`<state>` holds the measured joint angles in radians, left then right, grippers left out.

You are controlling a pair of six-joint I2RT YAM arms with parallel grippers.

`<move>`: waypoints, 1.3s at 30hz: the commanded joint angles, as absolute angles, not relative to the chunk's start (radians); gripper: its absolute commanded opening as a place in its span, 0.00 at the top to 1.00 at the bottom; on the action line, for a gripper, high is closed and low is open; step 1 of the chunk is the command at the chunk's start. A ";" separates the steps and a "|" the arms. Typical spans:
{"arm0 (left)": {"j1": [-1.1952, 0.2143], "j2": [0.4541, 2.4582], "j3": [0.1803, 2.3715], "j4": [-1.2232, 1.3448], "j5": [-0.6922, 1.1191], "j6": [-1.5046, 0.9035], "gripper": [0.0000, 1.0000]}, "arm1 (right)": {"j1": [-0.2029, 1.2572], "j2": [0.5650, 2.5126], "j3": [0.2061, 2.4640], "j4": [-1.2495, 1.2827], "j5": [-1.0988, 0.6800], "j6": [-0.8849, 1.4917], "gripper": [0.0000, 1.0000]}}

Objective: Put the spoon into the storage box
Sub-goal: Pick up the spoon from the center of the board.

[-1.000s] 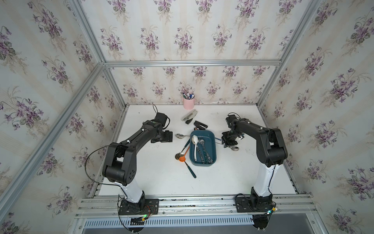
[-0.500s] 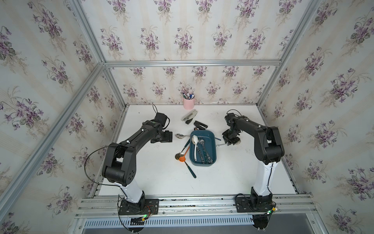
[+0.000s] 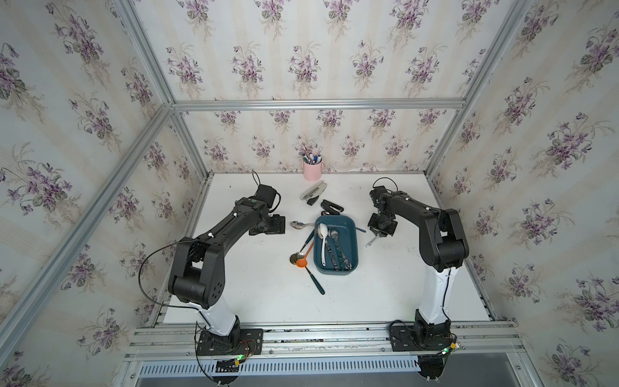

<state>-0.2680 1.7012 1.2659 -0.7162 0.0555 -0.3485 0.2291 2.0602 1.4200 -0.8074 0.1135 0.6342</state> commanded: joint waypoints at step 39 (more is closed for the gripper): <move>-0.270 1.713 1.366 -0.797 0.061 -0.344 0.09 | 0.261 1.866 1.230 -0.692 0.080 0.610 1.00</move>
